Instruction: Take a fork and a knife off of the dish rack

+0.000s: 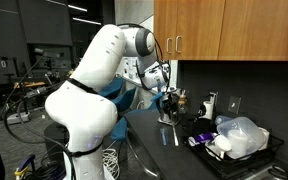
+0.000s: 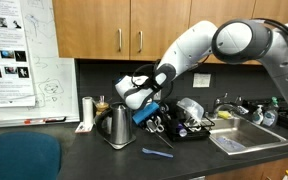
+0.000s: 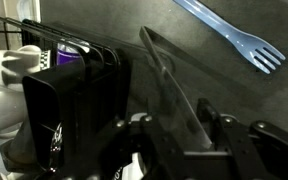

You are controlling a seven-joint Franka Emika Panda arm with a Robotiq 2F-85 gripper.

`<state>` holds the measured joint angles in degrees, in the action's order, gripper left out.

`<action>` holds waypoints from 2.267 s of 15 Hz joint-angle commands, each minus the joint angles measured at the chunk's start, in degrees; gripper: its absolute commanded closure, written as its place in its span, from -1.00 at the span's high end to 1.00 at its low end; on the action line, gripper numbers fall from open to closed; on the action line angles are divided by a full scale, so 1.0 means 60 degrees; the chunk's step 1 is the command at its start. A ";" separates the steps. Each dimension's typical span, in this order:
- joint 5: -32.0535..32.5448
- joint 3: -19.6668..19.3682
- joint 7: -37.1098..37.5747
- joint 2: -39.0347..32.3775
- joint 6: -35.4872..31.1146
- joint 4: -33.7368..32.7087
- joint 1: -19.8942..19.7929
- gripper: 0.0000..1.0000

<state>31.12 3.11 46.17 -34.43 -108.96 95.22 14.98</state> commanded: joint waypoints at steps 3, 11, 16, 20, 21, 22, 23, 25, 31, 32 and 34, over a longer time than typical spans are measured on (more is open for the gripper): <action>-0.0256 -0.0254 -0.0201 0.0228 -0.0145 0.0259 0.0152 0.82; 0.0015 -0.0427 -0.0028 0.0395 -0.0942 0.0249 0.0152 1.00; 0.0118 -0.0727 0.0027 0.0706 -0.1504 0.0096 0.0222 1.00; 0.0038 -0.0698 0.0338 0.1208 -0.1549 0.0720 0.0350 1.00; -0.0066 -0.0640 0.0490 0.1344 -0.1500 0.0997 0.0393 1.00; -0.0151 -0.0583 0.0662 0.1485 -0.1475 0.1301 0.0448 1.00; -0.0240 -0.0520 0.0871 0.1583 -0.1423 0.1565 0.0509 1.00; -0.0589 -0.0298 0.1297 0.1856 -0.1352 0.2236 0.0644 1.00; -0.1650 0.0326 0.2470 0.2727 -0.1793 0.4458 0.0763 1.00; -0.1727 0.0381 0.2614 0.2864 -0.1925 0.4844 0.0734 1.00; -0.1573 0.0393 0.2496 0.2314 -0.1660 0.4227 0.0772 1.00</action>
<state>21.64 5.20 61.14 -20.48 -119.12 120.78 19.84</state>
